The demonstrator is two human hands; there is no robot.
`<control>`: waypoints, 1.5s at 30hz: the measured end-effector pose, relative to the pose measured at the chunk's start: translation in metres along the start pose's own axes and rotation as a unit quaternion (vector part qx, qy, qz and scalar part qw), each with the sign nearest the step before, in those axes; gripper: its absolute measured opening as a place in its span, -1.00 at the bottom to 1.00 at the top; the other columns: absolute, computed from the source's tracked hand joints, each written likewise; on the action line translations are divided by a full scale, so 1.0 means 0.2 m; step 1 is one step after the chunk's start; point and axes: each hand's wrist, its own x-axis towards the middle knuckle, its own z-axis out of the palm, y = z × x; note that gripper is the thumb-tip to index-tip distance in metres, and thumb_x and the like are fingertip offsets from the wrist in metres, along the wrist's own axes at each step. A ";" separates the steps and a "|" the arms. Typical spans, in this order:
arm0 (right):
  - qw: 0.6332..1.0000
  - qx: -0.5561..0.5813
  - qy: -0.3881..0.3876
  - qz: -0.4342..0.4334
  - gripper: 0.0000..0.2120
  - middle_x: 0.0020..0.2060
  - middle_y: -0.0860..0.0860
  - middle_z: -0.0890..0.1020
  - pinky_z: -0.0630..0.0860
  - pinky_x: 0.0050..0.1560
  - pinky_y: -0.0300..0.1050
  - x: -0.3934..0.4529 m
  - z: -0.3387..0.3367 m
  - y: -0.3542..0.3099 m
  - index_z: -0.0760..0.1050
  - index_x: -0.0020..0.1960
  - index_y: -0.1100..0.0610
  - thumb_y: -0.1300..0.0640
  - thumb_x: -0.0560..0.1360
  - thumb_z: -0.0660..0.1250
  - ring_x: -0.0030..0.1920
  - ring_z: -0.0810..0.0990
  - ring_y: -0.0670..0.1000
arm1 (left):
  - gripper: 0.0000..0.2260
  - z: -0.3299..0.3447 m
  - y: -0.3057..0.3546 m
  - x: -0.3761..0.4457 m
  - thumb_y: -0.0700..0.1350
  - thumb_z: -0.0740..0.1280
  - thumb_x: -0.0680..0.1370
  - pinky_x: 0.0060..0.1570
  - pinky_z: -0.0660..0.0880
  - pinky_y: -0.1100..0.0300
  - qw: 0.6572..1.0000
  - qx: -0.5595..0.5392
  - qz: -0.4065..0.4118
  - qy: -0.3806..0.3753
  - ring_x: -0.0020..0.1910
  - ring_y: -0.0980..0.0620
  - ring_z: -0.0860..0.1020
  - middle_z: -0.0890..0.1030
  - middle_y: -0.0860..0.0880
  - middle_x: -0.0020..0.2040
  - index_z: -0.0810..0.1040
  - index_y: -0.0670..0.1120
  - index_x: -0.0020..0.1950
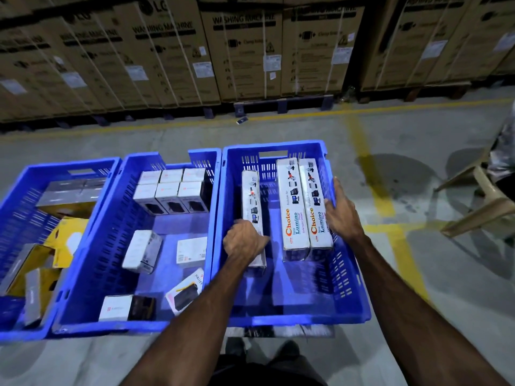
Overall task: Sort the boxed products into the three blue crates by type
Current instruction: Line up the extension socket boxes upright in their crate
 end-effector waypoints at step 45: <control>0.999 -0.045 0.014 -0.002 -0.35 0.13 0.32 0.64 0.61 0.06 0.20 -0.01 -0.01 -0.02 -0.04 0.69 -0.07 0.12 0.68 0.16 0.02 0.65 0.36 | -0.06 0.35 -0.15 0.08 -0.08 0.70 0.21 0.33 0.56 -0.10 0.901 -0.375 0.105 -0.192 0.29 -0.03 0.61 0.63 0.15 0.35 0.29 0.57 0.34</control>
